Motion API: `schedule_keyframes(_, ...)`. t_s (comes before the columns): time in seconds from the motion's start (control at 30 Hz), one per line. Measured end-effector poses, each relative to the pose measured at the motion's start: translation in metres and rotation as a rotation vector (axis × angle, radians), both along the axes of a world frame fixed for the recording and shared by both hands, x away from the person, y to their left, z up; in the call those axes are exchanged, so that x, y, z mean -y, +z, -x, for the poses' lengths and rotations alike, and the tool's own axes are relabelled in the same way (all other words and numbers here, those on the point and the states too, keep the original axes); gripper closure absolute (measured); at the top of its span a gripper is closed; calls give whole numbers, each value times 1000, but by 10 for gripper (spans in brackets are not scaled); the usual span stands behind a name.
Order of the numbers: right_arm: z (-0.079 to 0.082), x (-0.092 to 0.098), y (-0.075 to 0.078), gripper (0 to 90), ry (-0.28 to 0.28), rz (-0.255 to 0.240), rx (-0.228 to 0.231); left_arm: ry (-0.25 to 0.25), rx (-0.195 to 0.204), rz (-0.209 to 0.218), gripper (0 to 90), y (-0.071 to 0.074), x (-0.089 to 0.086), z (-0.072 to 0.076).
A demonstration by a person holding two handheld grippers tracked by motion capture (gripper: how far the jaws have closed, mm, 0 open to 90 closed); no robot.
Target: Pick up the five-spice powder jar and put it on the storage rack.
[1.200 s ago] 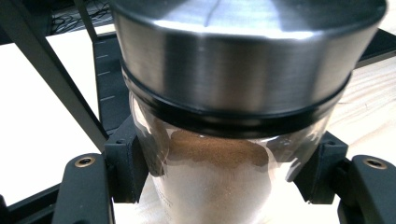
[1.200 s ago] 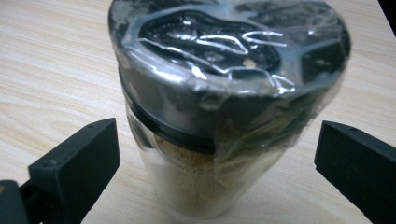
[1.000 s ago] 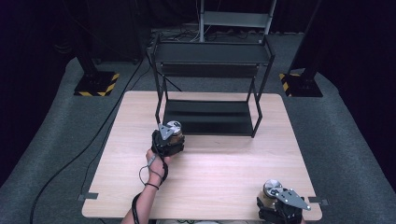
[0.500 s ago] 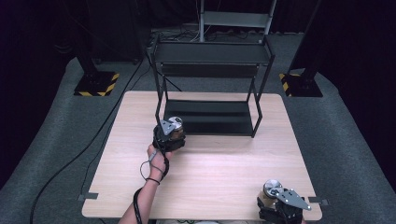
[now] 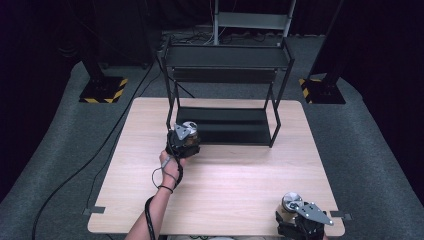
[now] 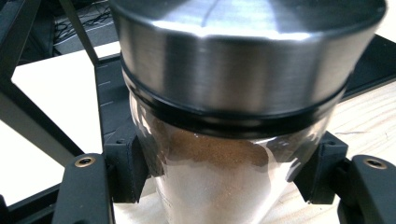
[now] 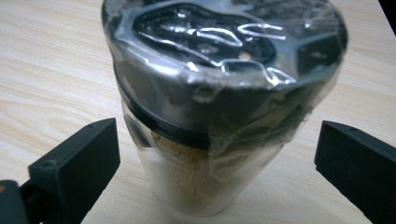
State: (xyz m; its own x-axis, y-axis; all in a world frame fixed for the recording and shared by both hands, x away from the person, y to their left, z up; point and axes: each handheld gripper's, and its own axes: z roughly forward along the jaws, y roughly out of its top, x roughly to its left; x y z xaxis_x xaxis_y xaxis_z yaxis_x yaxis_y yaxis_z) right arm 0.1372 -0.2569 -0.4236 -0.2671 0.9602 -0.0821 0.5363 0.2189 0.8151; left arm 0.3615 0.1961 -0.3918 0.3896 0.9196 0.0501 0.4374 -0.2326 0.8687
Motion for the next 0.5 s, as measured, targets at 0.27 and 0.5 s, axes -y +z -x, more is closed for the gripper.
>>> schedule_keyframes(0.27,0,0,0,0,2,0,0,-1,-6,0,315,2,1,-8)
schedule_keyframes(0.5,0,0,0,0,0,-1,0,5,-18,-2,314,3,3,-14)
